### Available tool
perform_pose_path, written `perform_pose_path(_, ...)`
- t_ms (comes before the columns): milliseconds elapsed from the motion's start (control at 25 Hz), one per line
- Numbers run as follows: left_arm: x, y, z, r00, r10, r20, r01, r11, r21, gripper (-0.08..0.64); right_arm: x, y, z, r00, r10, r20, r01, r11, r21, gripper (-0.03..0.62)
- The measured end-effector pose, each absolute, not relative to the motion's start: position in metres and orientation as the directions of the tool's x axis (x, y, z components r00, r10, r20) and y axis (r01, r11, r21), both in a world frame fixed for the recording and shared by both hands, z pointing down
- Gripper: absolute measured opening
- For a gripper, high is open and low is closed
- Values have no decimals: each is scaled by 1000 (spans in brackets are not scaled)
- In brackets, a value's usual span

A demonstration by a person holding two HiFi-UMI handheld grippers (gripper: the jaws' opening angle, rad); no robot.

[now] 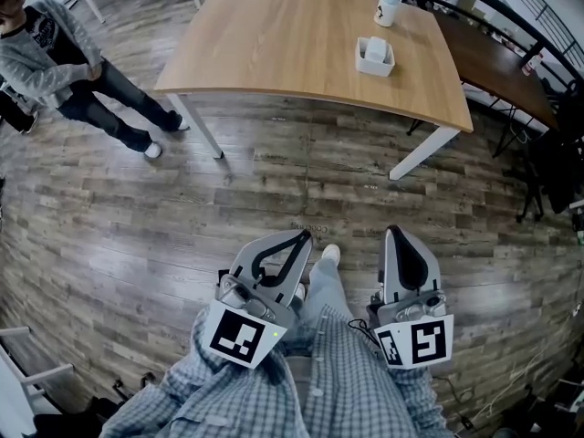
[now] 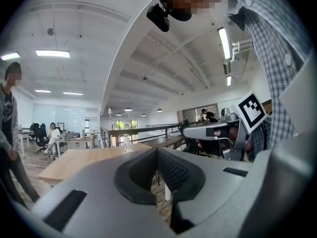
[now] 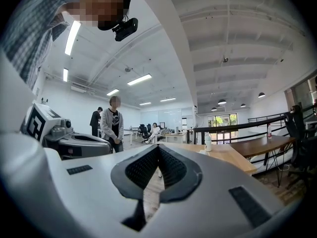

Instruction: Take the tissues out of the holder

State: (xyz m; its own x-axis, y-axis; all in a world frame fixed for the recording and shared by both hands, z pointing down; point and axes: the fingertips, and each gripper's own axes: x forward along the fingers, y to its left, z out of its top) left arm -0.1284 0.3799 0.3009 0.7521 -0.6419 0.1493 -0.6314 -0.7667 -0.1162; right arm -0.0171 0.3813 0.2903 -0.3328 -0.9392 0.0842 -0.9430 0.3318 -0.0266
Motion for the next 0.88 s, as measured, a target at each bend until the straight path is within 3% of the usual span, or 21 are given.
perform_pose_path(880, -57, 276, 304, 699, -691, 182, -681, -721, -123, 0, 51, 268, 296, -409, -909, 78, -913, 407, -35, 8)
